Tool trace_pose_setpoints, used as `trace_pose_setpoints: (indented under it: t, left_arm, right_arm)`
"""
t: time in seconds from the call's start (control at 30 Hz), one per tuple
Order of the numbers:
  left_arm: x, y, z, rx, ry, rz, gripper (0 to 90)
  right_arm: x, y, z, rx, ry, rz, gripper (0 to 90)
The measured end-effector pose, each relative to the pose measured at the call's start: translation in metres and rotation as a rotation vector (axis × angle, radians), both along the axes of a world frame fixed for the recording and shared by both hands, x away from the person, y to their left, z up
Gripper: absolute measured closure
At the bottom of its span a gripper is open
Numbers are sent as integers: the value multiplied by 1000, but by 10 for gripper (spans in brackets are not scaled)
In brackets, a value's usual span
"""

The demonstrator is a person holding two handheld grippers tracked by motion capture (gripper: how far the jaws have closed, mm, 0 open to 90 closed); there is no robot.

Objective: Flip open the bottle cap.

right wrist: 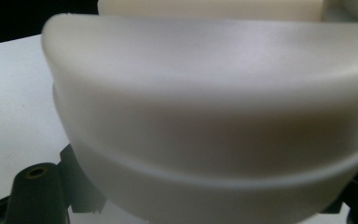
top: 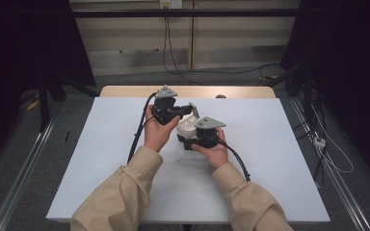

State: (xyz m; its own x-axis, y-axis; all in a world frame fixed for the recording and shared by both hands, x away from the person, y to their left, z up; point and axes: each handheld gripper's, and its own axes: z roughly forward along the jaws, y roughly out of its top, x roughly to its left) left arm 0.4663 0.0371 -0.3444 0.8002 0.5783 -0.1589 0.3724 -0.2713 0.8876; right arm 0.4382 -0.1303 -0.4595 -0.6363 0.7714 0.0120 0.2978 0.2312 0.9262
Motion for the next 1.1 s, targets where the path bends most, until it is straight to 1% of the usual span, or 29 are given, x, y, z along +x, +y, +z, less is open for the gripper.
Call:
trace_pose_setpoints:
  t: [0.37, 0.43, 0.5, 0.57, 1.1]
  left_arm:
    - [5, -7, 3, 6, -1, -5, 900]
    - [5, -8, 4, 1, 5, -14, 900]
    - [6, -9, 5, 11, 3, -14, 900]
    - [7, -9, 5, 9, 4, -14, 900]
    - [12, -14, 1, 3, 2, -16, 900]
  right_arm:
    - [0, 0, 0, 1, 0, 0, 188]
    - [0, 0, 0, 1, -1, 1, 188]
    - [0, 0, 0, 1, 0, 0, 188]
    - [0, 0, -1, 0, 0, -1, 188]
    - [0, 0, -1, -2, -1, 1, 188]
